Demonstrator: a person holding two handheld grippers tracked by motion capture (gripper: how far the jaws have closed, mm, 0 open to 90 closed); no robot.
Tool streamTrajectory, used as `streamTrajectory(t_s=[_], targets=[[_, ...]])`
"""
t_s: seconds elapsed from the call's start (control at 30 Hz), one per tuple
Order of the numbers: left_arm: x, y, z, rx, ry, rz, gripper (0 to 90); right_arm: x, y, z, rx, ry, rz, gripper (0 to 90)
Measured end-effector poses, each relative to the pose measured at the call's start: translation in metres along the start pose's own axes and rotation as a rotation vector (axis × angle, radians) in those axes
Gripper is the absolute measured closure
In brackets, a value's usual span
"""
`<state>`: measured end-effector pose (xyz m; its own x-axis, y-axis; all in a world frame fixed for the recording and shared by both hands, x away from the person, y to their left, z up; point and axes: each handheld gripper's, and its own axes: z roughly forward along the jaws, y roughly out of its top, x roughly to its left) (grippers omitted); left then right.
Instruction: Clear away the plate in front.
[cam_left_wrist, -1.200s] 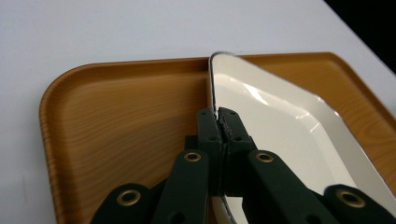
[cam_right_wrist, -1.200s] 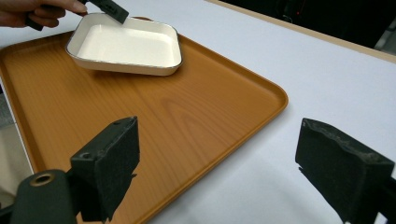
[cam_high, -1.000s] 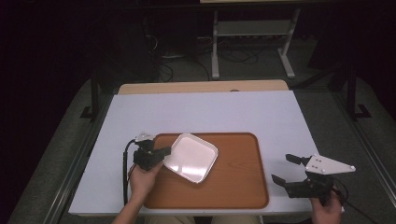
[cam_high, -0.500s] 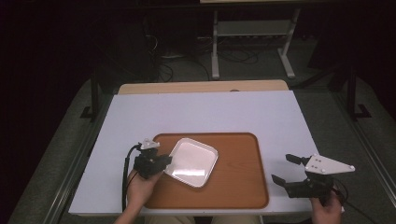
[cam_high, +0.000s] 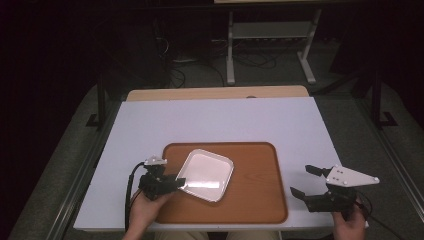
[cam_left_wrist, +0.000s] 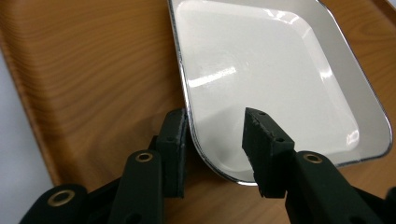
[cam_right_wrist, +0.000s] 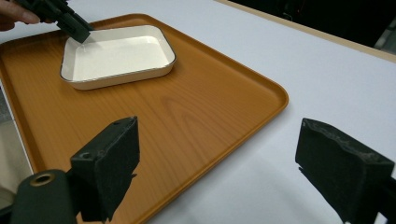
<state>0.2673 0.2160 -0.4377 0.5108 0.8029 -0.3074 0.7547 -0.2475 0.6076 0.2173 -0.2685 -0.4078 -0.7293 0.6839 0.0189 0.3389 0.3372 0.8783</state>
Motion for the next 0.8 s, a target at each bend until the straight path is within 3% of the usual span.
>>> streamTrajectory(t_s=[0.8], targets=[[-0.022,-0.012,-0.002,0.015,-0.053,0.042,58.2,0.0,0.0,0.0,0.001,0.003,-0.003,12.7]])
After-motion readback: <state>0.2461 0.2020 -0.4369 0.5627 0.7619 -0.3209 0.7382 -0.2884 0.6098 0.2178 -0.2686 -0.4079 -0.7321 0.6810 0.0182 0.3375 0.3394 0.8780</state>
